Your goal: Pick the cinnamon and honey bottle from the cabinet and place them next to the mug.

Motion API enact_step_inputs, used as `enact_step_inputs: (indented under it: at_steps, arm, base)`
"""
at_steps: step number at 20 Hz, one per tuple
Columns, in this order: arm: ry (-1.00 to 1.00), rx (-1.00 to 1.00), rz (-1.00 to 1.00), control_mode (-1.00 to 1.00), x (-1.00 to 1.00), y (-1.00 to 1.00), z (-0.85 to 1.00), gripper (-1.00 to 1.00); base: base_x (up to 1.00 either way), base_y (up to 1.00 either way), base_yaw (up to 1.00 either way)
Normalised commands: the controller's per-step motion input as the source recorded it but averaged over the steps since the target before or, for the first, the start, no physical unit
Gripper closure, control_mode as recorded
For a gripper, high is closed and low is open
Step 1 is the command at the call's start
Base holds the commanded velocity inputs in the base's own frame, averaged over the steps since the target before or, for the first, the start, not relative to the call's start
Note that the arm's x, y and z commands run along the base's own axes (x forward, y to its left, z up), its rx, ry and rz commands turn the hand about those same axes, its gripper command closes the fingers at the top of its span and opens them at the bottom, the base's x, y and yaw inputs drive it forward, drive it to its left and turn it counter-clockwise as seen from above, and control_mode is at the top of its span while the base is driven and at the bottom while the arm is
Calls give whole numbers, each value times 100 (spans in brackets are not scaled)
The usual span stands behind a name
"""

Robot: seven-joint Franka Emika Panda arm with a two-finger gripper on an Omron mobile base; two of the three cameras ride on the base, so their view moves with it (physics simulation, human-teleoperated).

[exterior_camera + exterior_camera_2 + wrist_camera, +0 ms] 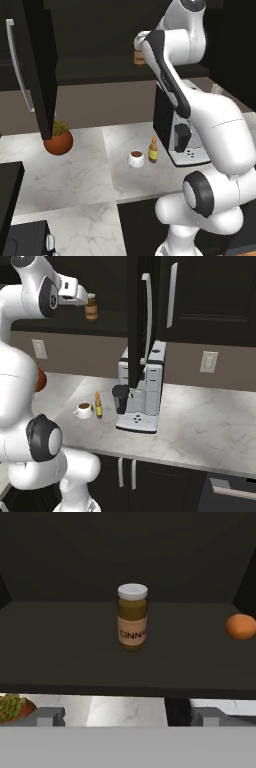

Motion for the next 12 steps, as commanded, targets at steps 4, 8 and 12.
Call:
enact_step_inputs:
  at_steps: [4,8,12]
  arm:
    - [0,0,0,-100,94,-7,-1,-100]
    - [-10,0,0,-100,42,0,-7,-100]
    - [-20,3,0,-100,3,0,-11,-100]
  base:
    - [0,0,0]
    - [0,0,0]
    - [0,0,0]
